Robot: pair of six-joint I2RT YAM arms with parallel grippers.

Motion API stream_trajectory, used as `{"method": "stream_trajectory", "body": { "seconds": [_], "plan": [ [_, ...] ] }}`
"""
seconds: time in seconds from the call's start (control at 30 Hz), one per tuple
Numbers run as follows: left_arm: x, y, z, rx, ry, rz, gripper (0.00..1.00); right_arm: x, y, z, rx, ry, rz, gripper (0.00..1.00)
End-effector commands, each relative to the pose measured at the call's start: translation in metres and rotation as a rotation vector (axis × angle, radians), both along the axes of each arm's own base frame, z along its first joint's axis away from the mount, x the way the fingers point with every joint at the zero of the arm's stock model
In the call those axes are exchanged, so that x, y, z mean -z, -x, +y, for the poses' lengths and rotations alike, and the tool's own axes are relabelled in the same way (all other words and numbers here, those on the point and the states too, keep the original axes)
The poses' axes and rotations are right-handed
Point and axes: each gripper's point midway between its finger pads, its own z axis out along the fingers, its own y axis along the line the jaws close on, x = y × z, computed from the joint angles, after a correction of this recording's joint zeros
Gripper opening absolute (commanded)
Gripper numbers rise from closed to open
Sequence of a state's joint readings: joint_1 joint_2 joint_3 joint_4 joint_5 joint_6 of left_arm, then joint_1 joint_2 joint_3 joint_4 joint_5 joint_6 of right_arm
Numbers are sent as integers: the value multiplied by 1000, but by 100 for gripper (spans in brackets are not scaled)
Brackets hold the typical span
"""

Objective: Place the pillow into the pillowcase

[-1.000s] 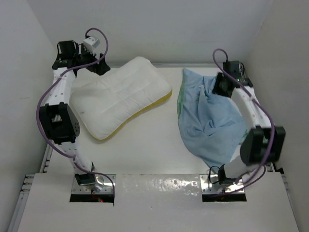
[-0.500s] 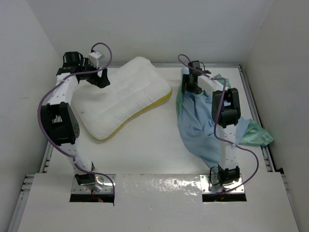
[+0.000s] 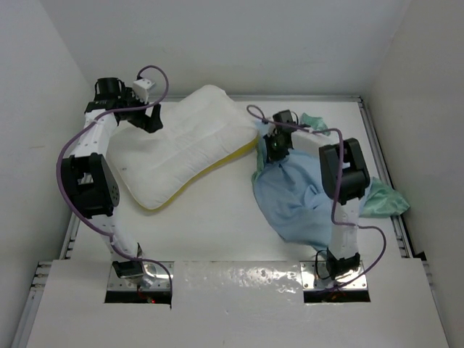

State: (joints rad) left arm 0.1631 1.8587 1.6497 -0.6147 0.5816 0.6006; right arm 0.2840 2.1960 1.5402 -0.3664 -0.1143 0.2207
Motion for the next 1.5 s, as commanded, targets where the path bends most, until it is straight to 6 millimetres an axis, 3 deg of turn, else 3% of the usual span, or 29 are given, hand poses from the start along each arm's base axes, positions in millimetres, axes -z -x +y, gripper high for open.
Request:
{"method": "stream_trajectory", "body": {
  "seconds": [0.0, 0.03, 0.13, 0.17, 0.2, 0.27, 0.3, 0.33, 0.37, 0.43, 0.47, 0.5, 0.57, 0.63, 0.73, 0.83, 0.87, 0.9, 0.97, 1.03, 1.07, 1.1, 1.13, 1.17, 1.3, 1.33, 1.37, 1.4, 1.47],
  "plan": [
    [-26, -1, 1, 16, -48, -74, 89, -30, 101, 24, -393, -37, 50, 0],
    [-25, -2, 3, 21, -54, -73, 89, -21, 143, 18, -496, -16, 119, 0],
    [-25, -3, 3, 57, -64, -79, 87, -46, 196, 5, -629, 64, 133, 3],
    [-25, -4, 1, 83, -73, -84, 87, -57, 203, -1, -621, 91, 100, 41],
    [-25, -4, -1, 104, -72, -87, 88, -64, 202, -4, -563, 103, 85, 56],
    [-15, -3, -10, 204, -77, -65, 97, -93, 186, -11, -437, 129, -22, 74],
    [-2, -3, -15, 235, -87, -5, 99, -108, 167, -11, -364, 128, -113, 92],
    [5, -7, -15, 267, -124, 9, 100, -122, 150, -23, -269, 158, -182, 99],
    [15, -9, -15, 277, -140, 42, 100, -147, 130, -20, -156, 83, -259, 99],
    [36, -31, -13, 250, -166, 105, 100, -173, 106, -44, 31, 13, -317, 99],
    [47, -49, -12, 219, -164, 112, 100, -186, 95, -54, 149, -26, -321, 98],
    [49, -66, -8, 179, -177, 87, 100, -177, 87, -74, 231, -10, -285, 84],
    [59, -86, -4, 88, -147, 82, 100, -166, 84, -101, 336, 74, -222, 74],
    [78, -103, -2, 34, -140, 76, 100, -144, 86, -115, 371, 133, -136, 79],
    [104, -97, -16, 69, -101, 137, 100, -125, 93, -118, 418, 155, -61, 84],
    [131, -65, -41, 195, -70, 234, 99, -104, 98, -117, 480, 143, -8, 82],
    [143, -53, -45, 225, -77, 273, 91, -99, 96, -118, 510, 139, -4, 80],
    [149, -39, -51, 262, -78, 318, 54, -93, 96, -119, 526, 145, 5, 79],
    [156, -23, -53, 332, -77, 345, 4, -76, 93, -120, 546, 155, 27, 66],
    [156, -2, -49, 438, -92, 348, 0, -63, 86, -117, 544, 148, 32, 50],
    [146, 20, -48, 495, -82, 341, 0, -60, 84, -117, 543, 147, 33, 26],
    [140, 31, -46, 554, -95, 312, 0, -59, 80, -117, 541, 134, 34, 11],
    [132, 40, -44, 710, -161, 203, 0, -61, 72, -116, 520, 126, 21, 2],
    [115, 69, -41, 786, -188, 173, 0, -60, 62, -113, 497, 115, 6, 0],
    [86, 118, -37, 1089, -383, 3, 0, -87, 6, -96, 338, 115, -133, 0],
    [82, 128, -38, 1137, -391, -3, 0, -119, -21, -86, 293, 118, -222, 0],
    [75, 140, -41, 1148, -375, 12, 0, -123, -33, -66, 235, 124, -247, 0],
    [72, 142, -43, 1154, -378, 0, 0, -155, -54, -49, 165, 118, -341, 0],
    [66, 150, -44, 1186, -405, -33, 0, -184, -64, -3, 43, 84, -429, 0]
  ]
}}
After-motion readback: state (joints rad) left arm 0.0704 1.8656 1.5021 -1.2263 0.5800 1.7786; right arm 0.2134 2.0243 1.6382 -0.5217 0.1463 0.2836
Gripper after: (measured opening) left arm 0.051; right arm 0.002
